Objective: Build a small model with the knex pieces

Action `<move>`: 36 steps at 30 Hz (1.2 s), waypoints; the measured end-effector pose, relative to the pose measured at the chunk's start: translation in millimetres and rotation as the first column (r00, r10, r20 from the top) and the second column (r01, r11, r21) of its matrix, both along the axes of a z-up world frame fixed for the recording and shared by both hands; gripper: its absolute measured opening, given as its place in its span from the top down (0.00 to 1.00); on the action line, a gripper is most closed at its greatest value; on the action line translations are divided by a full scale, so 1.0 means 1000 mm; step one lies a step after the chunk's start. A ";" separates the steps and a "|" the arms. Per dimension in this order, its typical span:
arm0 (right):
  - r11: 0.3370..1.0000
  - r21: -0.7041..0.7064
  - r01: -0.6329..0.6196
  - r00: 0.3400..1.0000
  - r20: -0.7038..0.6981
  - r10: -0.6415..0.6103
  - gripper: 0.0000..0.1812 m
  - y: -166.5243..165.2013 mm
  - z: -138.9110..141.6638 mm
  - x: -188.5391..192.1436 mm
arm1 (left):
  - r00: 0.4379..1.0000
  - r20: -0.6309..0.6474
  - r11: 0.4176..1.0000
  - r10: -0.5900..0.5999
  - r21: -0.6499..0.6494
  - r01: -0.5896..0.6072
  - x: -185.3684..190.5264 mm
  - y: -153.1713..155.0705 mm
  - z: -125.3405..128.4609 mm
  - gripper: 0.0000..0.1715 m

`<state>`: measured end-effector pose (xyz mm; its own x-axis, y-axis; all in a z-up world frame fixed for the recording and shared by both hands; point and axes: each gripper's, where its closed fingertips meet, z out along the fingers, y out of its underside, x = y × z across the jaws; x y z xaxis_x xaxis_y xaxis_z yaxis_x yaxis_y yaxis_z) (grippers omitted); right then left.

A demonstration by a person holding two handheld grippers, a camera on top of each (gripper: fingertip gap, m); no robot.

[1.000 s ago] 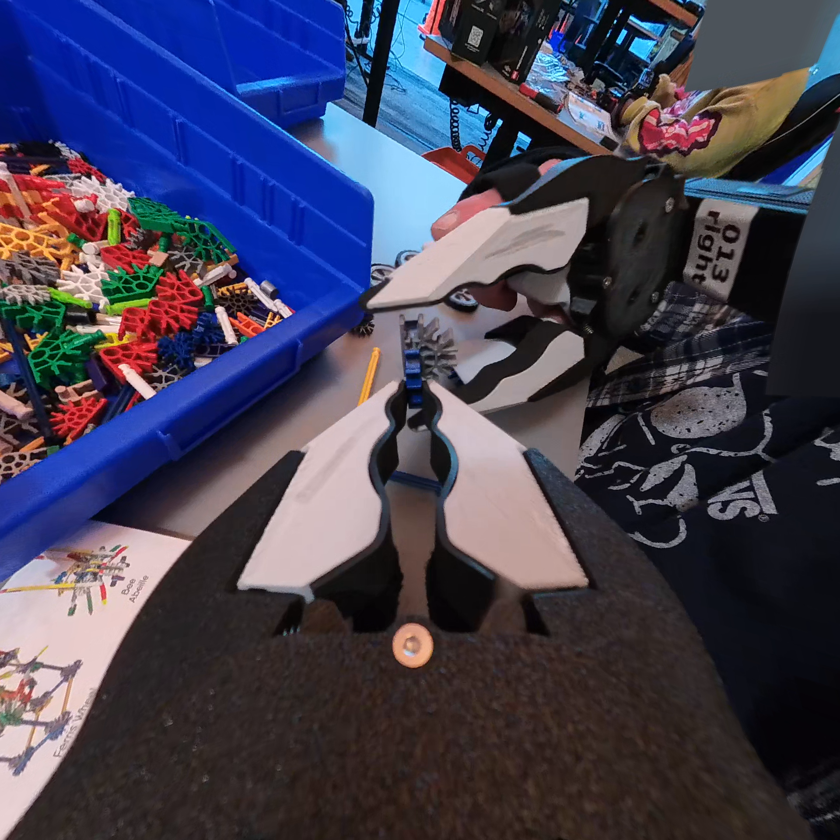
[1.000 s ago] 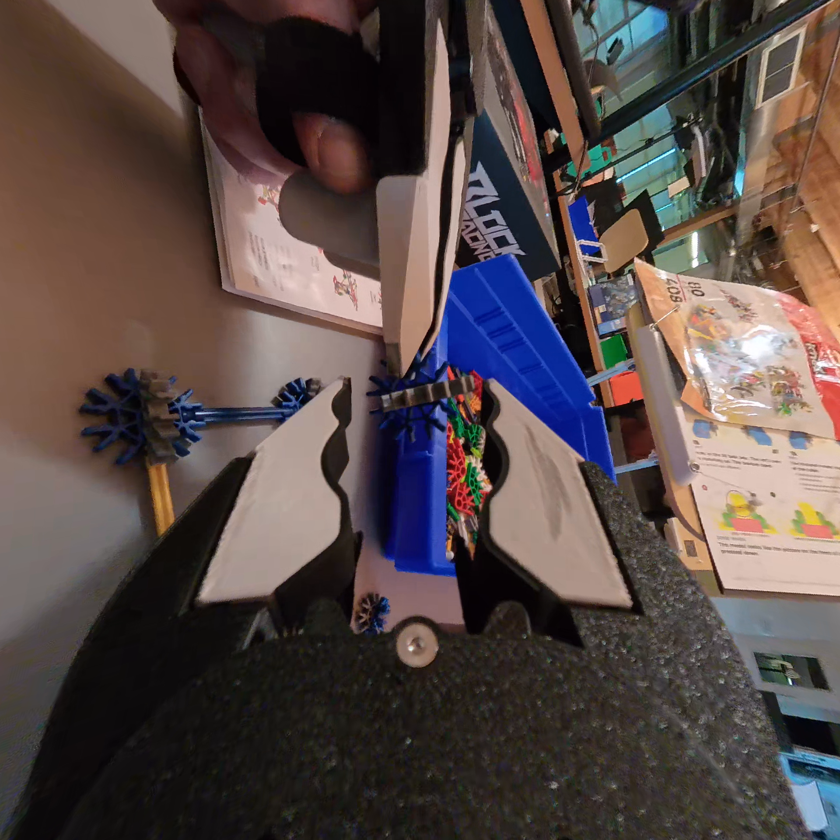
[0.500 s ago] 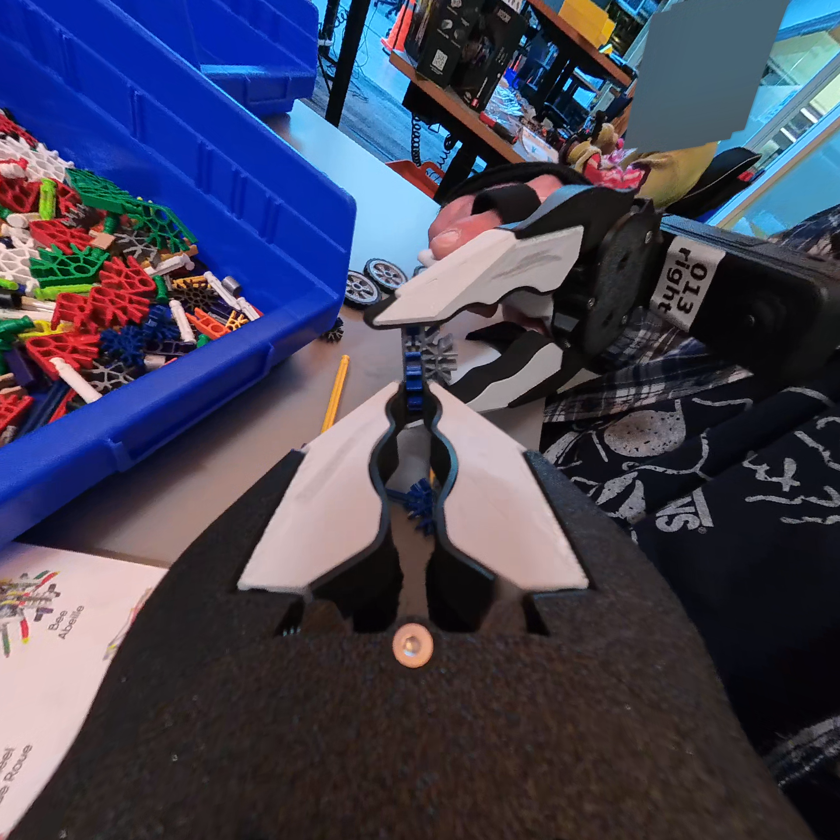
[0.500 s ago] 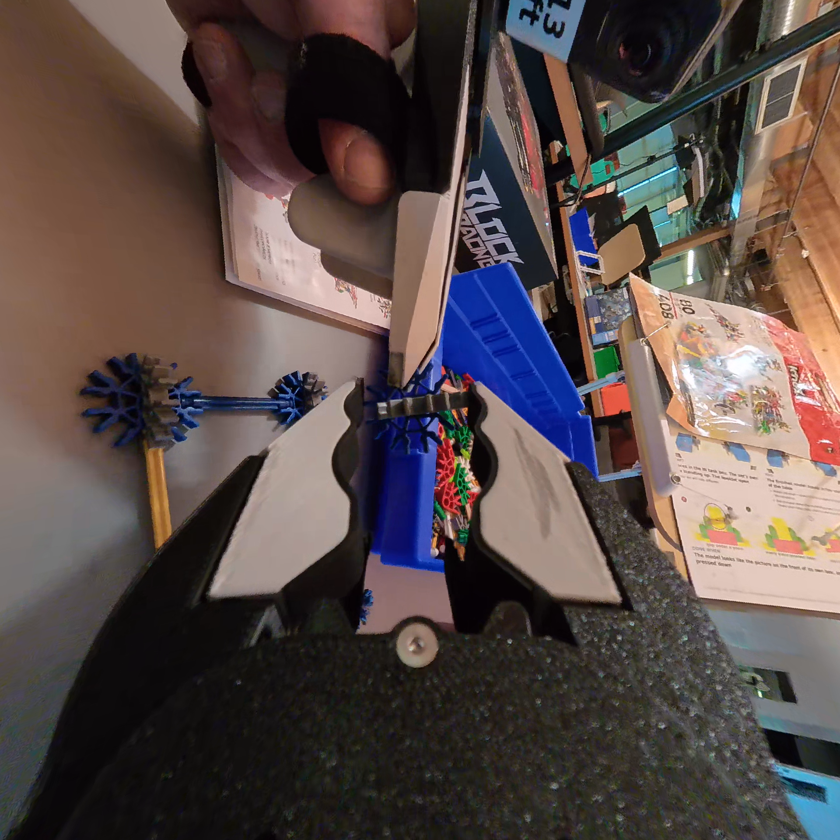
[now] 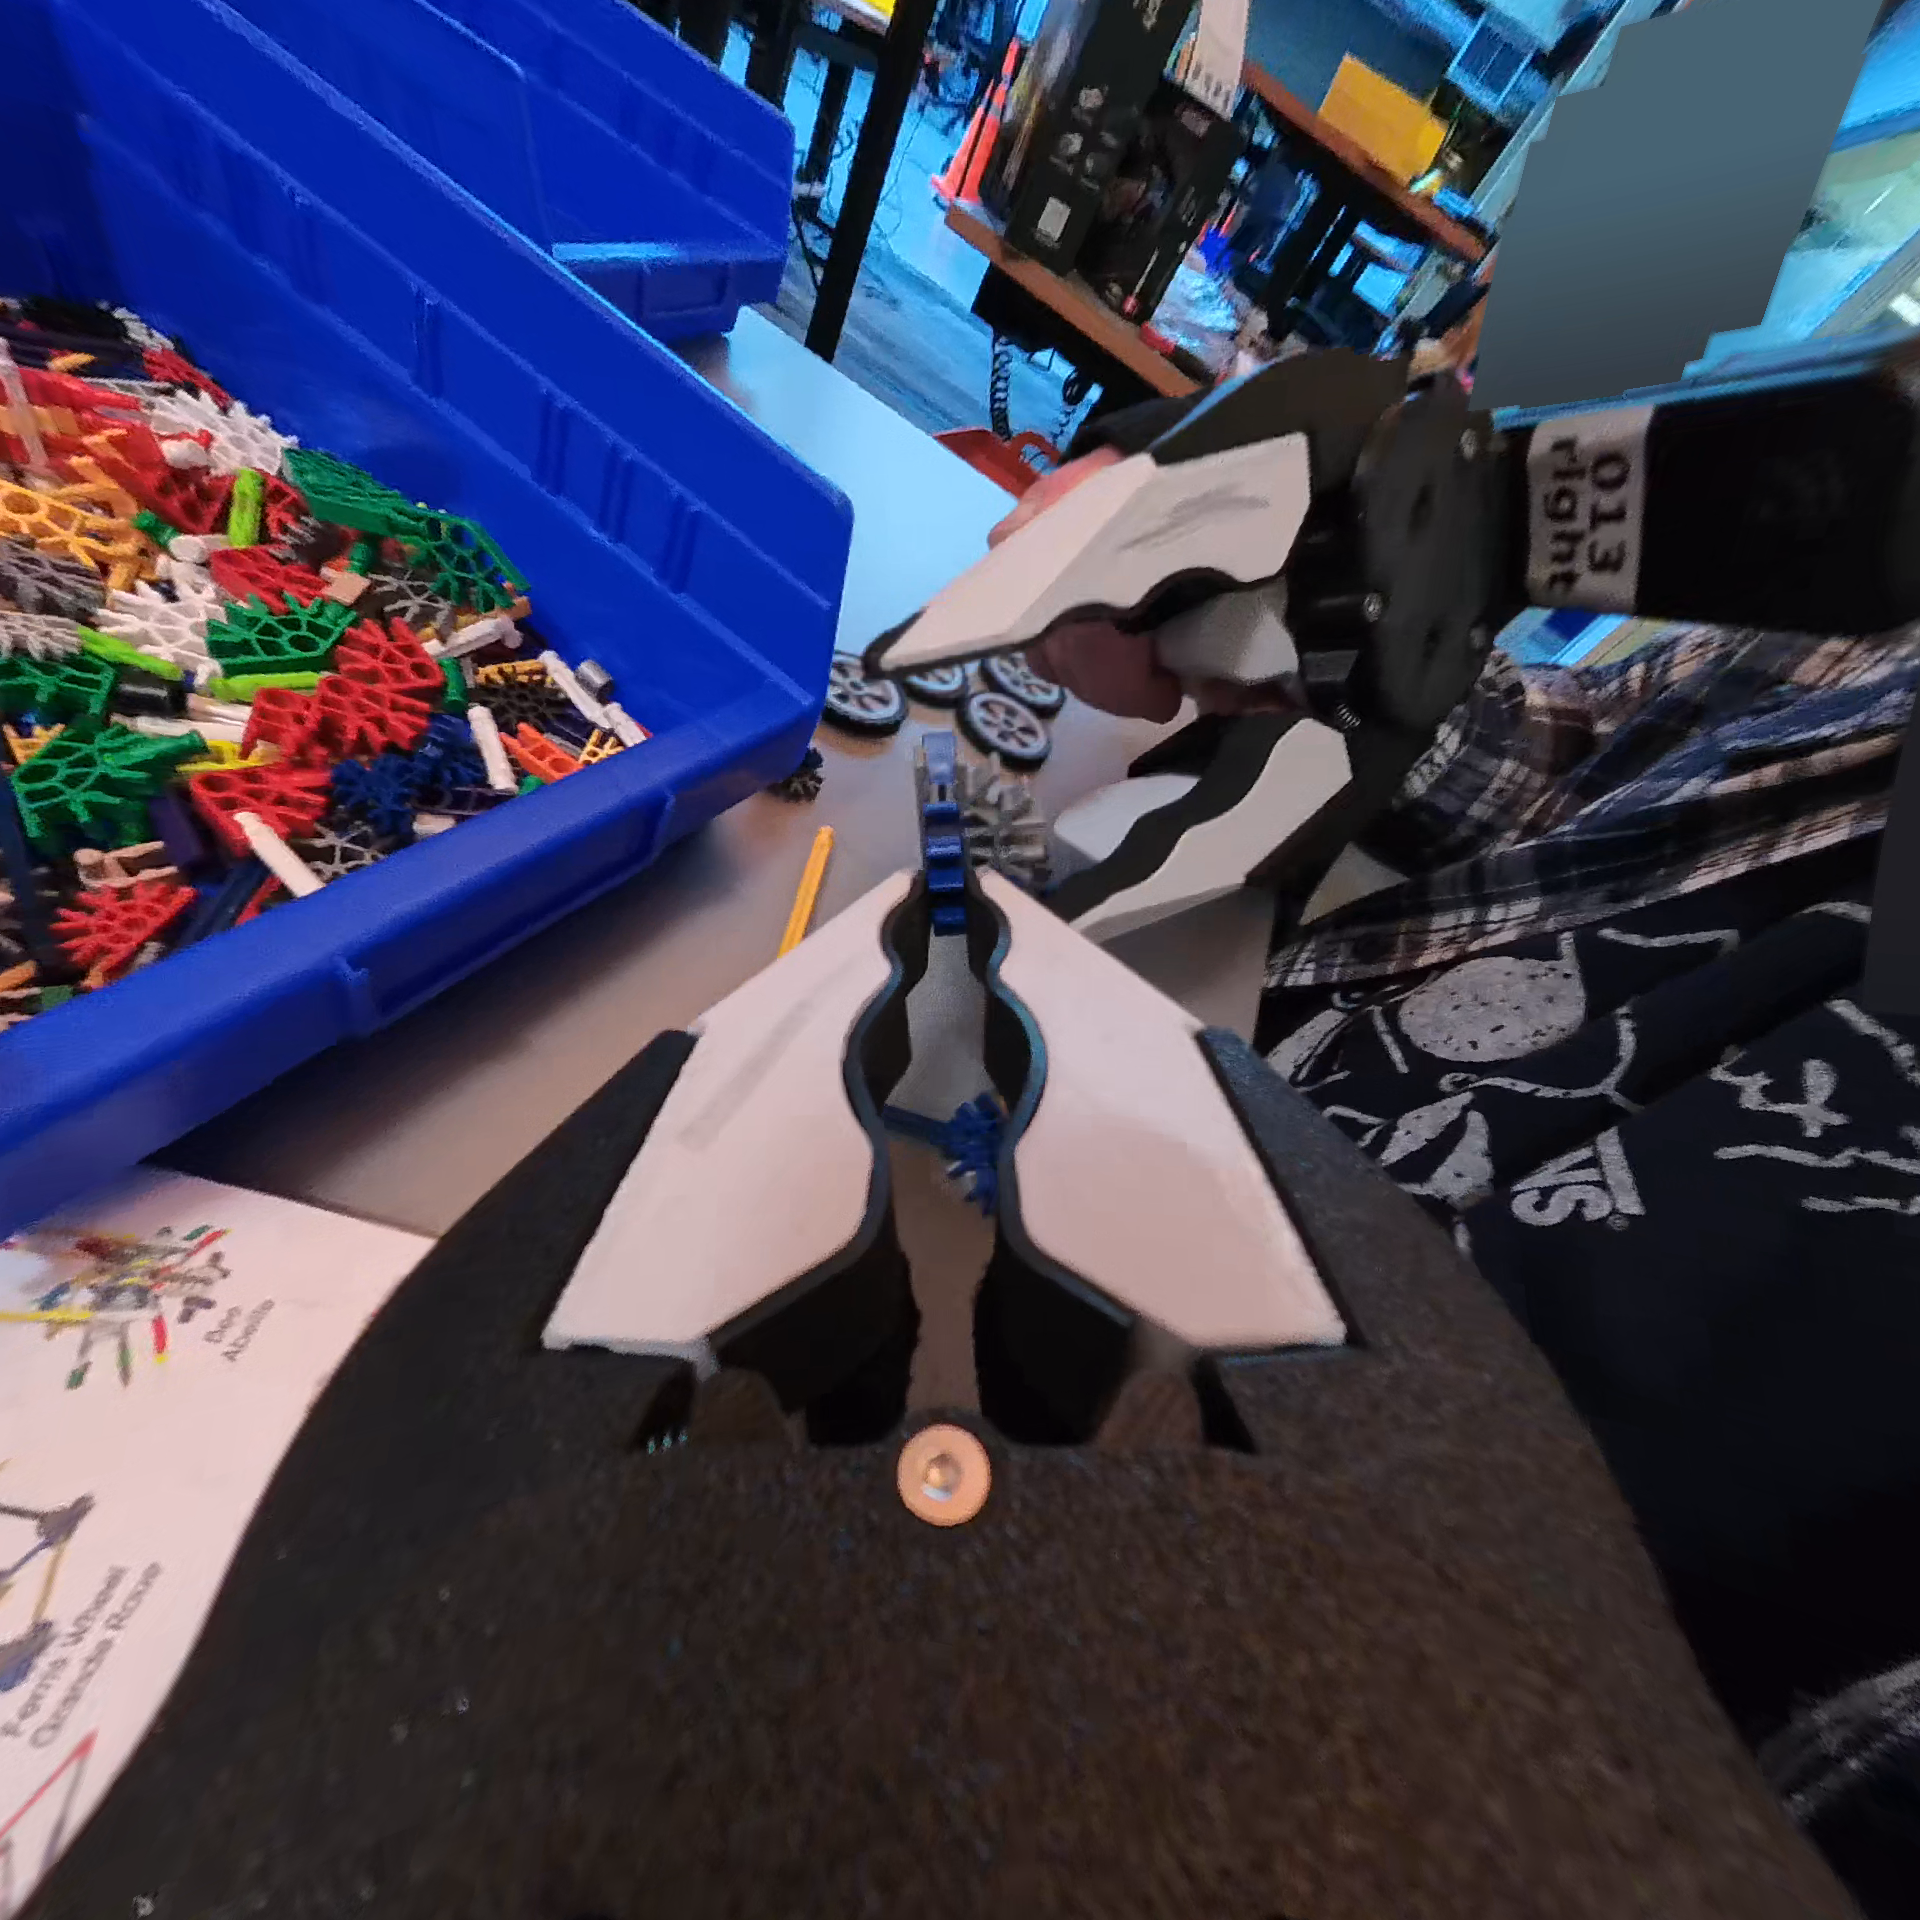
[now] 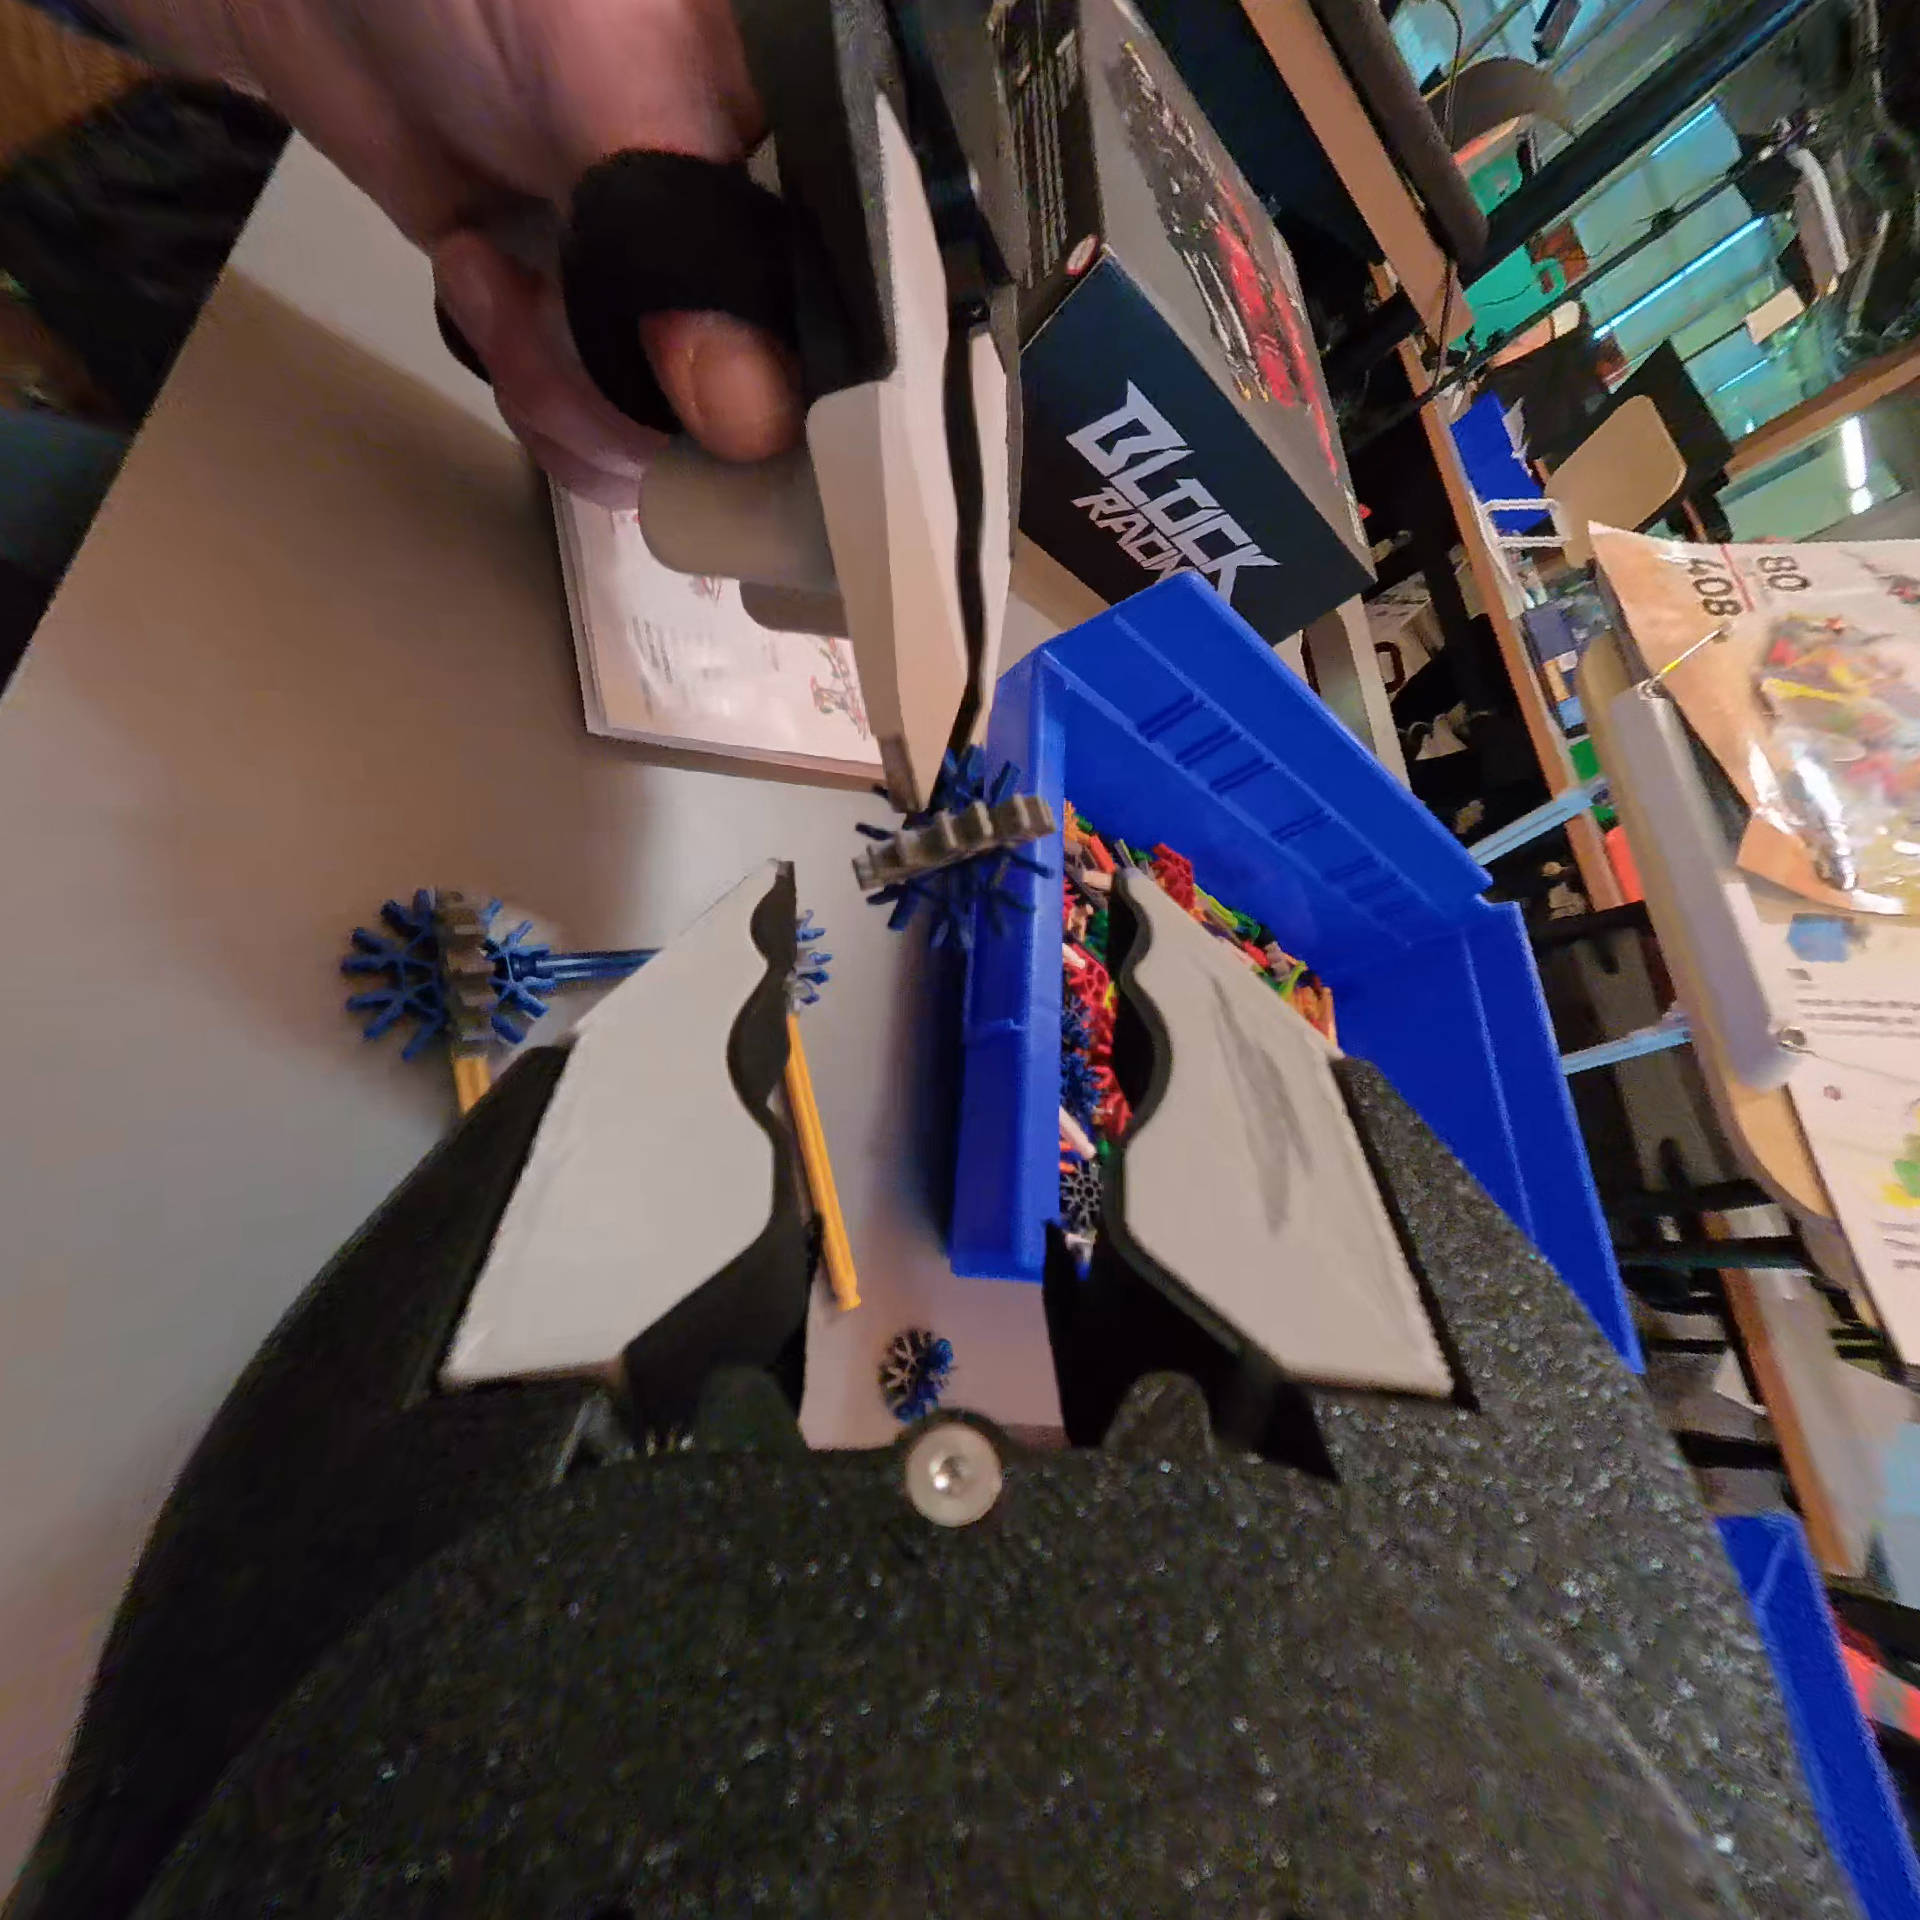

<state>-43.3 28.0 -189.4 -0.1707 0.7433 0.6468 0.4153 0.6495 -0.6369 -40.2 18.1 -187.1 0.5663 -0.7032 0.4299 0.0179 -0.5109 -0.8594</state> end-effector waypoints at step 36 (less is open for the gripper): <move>0.838 -0.429 0.338 0.897 0.416 -0.149 0.79 0.047 -0.075 0.085 | 0.722 -0.683 0.993 -0.115 -0.049 0.112 0.024 0.026 -0.096 0.98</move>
<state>41.4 75.1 -264.7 -0.0861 0.9879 0.1290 0.7735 0.1479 -0.6163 -15.9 44.3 -282.6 0.6236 -0.7808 -0.0390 -0.6314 -0.4737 -0.6140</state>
